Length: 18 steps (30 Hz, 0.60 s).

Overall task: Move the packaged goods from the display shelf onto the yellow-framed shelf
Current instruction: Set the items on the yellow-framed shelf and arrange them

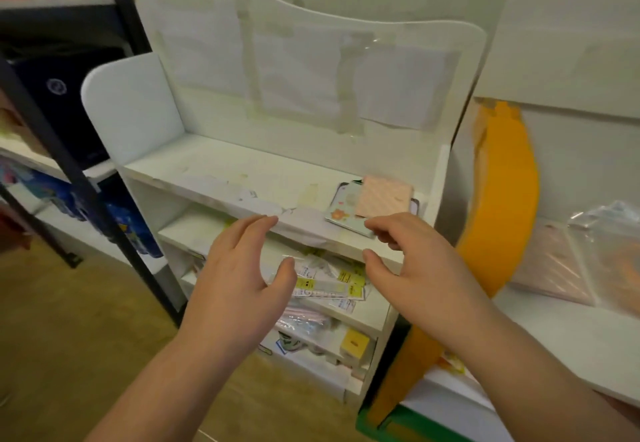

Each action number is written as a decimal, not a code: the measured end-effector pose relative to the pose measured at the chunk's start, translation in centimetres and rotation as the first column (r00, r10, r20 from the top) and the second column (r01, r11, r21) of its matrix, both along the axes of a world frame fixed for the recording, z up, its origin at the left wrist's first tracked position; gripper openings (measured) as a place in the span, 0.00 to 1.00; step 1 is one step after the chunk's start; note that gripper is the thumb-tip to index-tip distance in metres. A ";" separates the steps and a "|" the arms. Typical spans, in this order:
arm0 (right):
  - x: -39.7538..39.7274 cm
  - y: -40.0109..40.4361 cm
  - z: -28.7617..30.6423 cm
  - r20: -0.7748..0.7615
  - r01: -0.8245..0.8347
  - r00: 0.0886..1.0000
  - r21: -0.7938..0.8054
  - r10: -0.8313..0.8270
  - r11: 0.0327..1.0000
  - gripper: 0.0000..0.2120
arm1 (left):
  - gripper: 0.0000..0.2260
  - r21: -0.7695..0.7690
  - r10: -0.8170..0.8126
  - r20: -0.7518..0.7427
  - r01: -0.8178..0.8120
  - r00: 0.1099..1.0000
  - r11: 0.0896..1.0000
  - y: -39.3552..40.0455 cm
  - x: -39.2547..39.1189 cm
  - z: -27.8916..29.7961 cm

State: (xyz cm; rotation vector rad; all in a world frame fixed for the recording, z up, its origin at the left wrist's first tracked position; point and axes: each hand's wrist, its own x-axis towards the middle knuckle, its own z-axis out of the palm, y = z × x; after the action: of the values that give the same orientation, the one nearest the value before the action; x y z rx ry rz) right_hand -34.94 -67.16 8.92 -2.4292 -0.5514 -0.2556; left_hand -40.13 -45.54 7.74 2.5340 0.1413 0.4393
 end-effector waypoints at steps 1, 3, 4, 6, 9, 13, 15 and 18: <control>0.7 0.7 -0.5 -0.007 0.003 1.000 -0.006 -0.003 1.000 0.20 | 0.25 -0.007 0.000 -0.005 0.000 1.000 1.000 0.6 0.5 -0.1; 2.5 2.0 -1.3 -0.016 0.011 1.000 -0.001 -0.011 1.000 0.21 | 0.25 -0.015 -0.004 -0.016 0.004 1.000 1.000 1.7 1.9 -0.3; 3.4 2.7 -1.7 -0.021 0.017 1.000 0.006 -0.016 1.000 0.20 | 0.25 -0.017 -0.007 -0.023 0.006 1.000 1.000 2.3 2.8 -0.3; 5.6 4.0 -2.5 -0.028 0.032 0.999 0.026 -0.031 0.999 0.20 | 0.25 -0.016 -0.008 -0.036 0.007 0.999 1.000 3.4 4.8 -0.4; 8.5 5.8 -3.4 -0.038 0.058 0.998 0.059 -0.056 0.997 0.19 | 0.25 0.017 -0.019 -0.033 0.019 0.999 1.000 4.9 7.7 -0.5; 11.6 7.7 -3.9 -0.066 0.094 0.994 0.056 -0.090 0.994 0.20 | 0.25 0.041 -0.028 -0.040 0.030 0.999 0.999 7.0 11.4 -0.1; 12.8 8.6 -4.2 -0.077 0.092 0.993 0.046 -0.089 0.995 0.20 | 0.25 0.033 -0.036 -0.030 0.037 0.999 0.999 7.9 13.2 -0.2; 14.2 9.4 -5.3 -0.122 0.117 0.986 0.004 -0.115 0.993 0.20 | 0.25 0.007 -0.080 -0.036 0.081 0.996 0.997 8.4 16.3 -0.8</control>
State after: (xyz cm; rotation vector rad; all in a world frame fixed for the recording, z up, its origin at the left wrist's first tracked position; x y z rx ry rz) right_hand -20.72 -57.76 3.66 -2.4498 -0.3545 -0.1573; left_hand -23.86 -37.15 6.98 2.5464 0.0505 0.3638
